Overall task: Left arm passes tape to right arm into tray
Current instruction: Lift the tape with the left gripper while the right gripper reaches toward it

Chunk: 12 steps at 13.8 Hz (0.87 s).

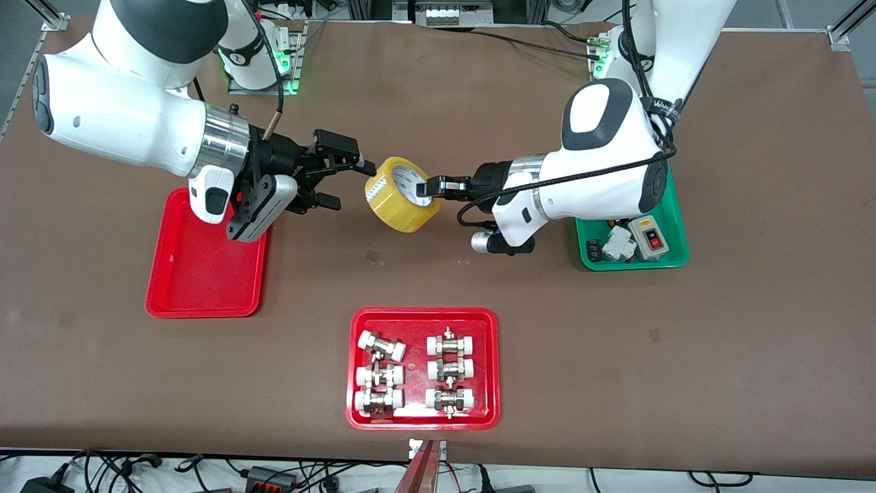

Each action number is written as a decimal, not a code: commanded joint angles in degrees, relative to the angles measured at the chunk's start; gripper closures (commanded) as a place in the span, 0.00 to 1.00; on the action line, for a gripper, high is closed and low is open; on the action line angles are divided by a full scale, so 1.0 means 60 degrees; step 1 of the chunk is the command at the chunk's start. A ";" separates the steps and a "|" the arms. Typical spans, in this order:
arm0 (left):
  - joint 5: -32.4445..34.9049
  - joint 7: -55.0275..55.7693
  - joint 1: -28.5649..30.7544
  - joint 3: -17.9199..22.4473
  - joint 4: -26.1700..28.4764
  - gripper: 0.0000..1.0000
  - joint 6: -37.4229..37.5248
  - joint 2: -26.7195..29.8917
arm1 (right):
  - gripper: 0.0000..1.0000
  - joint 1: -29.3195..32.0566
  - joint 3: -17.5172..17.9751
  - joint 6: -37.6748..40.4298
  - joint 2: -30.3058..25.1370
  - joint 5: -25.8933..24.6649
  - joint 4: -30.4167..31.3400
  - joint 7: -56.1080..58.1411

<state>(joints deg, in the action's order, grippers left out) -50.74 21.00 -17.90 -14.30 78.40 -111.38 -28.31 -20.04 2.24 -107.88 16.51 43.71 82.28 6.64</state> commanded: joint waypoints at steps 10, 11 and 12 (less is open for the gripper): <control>-0.0186 -0.0087 0.0185 -0.0004 -0.0235 1.00 0.0560 0.0017 | 0.00 -0.0674 -0.0065 -0.0930 0.0397 0.0157 -0.0325 -0.0404; -0.0172 -0.0087 0.0258 -0.0004 -0.0235 1.00 0.0561 0.0017 | 0.00 -0.0732 -0.0065 -0.0931 0.0397 0.0157 -0.0325 -0.0404; -0.0172 -0.0087 0.0259 -0.0004 -0.0235 1.00 0.0590 0.0017 | 0.00 -0.0747 -0.0065 -0.0945 0.0397 0.0157 -0.0325 -0.0404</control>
<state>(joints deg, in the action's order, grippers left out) -50.74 21.00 -16.98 -14.29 78.22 -109.49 -28.31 -23.65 2.25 -113.07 18.22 43.81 81.73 5.23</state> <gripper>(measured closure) 0.771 0.000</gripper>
